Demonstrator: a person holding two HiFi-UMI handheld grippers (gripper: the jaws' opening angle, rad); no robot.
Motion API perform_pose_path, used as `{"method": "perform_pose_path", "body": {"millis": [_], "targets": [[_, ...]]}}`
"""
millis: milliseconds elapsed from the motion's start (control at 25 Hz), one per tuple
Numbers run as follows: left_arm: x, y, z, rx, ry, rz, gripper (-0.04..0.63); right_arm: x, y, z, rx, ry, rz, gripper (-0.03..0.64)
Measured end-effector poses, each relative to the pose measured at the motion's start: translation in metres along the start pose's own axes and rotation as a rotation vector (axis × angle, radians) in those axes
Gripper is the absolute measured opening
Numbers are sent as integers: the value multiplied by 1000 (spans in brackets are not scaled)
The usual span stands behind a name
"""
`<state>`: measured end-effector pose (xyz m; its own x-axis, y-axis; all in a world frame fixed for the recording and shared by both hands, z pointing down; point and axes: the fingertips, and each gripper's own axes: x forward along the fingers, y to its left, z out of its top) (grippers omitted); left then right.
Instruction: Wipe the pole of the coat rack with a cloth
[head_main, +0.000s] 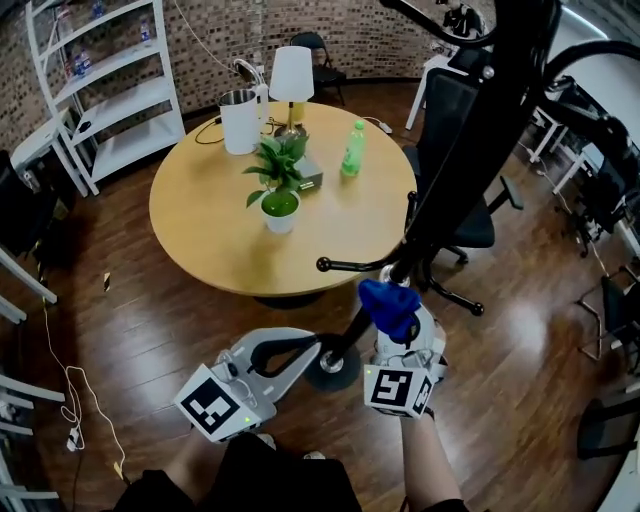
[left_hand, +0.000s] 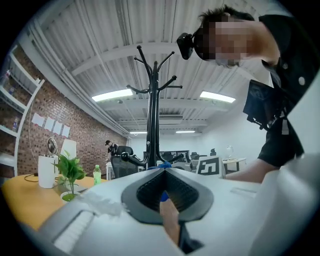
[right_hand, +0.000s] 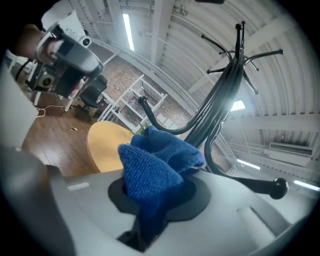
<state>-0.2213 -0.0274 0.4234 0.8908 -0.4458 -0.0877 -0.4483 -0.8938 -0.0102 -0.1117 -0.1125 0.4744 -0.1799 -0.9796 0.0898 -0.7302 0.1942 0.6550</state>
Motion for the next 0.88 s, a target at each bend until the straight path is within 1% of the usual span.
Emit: {"method": "perform_pose_path", "body": {"millis": [80,160,280,400,560,640,720,880], "targets": [[0,11,-27,16,-21,25,3,-3,4,0,-47,-65,-48,74],[-1,27,-59,26,-52,60,3,-2,12,-8,-76,-106,-94,74],[-2,42,-107,43,-99,76,3,5,43,-45,-109,-112,-105,74],[-1,41,-156,74,-125,45,3,17,95,-96,-136,-104,-93,74],[-5,36,-223,98,-159,26,3,30,165,-170,-196,-102,-116,74],[-13,33,-256,112,-155,25,3,35,199,-209,-187,-92,-122,74],[-19,31,-282,120,-145,28,3,38,230,-248,-179,-47,-99,74],[-26,21,-317,121,-126,19,3,48,295,-335,-147,67,-2,74]]}}
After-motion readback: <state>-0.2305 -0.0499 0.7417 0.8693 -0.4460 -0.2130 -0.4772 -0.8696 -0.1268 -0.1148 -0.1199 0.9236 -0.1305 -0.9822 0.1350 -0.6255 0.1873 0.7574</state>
